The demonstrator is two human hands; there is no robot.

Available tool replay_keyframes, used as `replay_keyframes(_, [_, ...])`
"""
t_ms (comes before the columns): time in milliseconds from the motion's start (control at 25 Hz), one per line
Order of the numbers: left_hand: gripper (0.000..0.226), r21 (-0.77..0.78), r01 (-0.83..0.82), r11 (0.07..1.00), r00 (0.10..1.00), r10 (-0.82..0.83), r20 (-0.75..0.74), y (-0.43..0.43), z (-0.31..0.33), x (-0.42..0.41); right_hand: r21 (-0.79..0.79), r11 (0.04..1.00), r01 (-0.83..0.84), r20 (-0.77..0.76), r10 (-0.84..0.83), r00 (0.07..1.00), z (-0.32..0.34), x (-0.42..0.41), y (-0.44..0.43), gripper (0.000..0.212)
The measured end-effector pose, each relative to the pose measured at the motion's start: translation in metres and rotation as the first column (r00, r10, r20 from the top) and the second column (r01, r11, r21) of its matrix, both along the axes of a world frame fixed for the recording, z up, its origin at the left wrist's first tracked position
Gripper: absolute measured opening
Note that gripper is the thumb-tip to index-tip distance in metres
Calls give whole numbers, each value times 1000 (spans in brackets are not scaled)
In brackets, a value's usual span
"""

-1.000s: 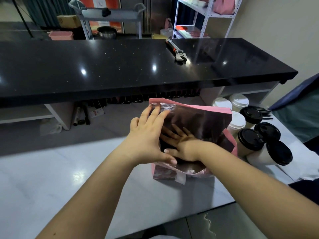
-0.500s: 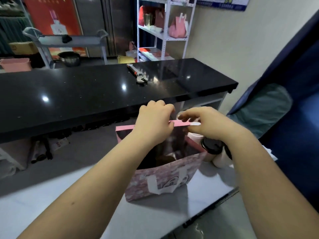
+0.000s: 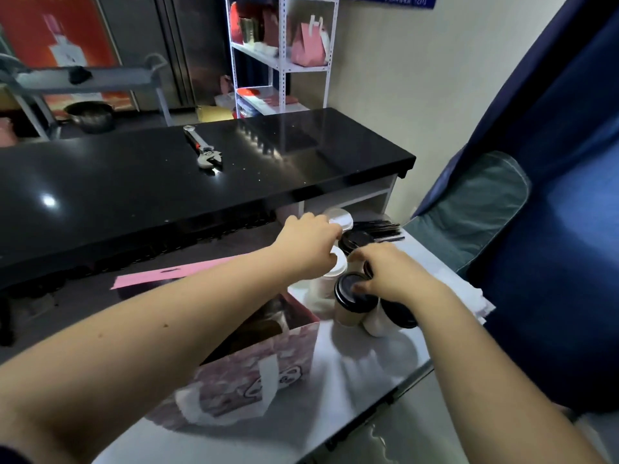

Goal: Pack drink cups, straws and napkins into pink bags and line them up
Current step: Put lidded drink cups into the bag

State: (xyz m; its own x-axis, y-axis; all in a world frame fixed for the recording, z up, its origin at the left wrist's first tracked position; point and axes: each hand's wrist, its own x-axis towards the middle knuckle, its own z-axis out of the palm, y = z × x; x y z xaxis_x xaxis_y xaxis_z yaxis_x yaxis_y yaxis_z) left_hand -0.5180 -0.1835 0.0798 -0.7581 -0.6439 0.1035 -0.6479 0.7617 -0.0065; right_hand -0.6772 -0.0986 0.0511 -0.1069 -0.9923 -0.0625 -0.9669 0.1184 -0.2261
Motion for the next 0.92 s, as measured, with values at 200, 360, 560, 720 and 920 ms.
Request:
replay_keyframes(200, [39, 20, -31, 999, 997, 29, 78, -9, -20, -23, 179, 978, -109, -219, 147, 965, -57, -19, -17, 79])
replay_keyframes(360, [45, 9, -72, 997, 988, 70, 137, -12, -30, -26, 145, 970, -196, -262, 229, 938, -81, -25, -17, 88])
replay_keyframes(560, [44, -40, -78, 996, 982, 83, 168, -7, -34, -28, 25, 942, -333, -117, 334, 935, -74, -33, -13, 82])
replay_keyframes(720, [40, -43, -108, 993, 993, 109, 42, -8, -19, -24, -28, 933, -358, 153, 358, 921, -41, -33, -13, 84])
replay_keyframes(920, [37, -51, -167, 985, 983, 162, -83, -8, 21, 0, -136, 937, -321, 191, 343, 920, 2, -31, -17, 85])
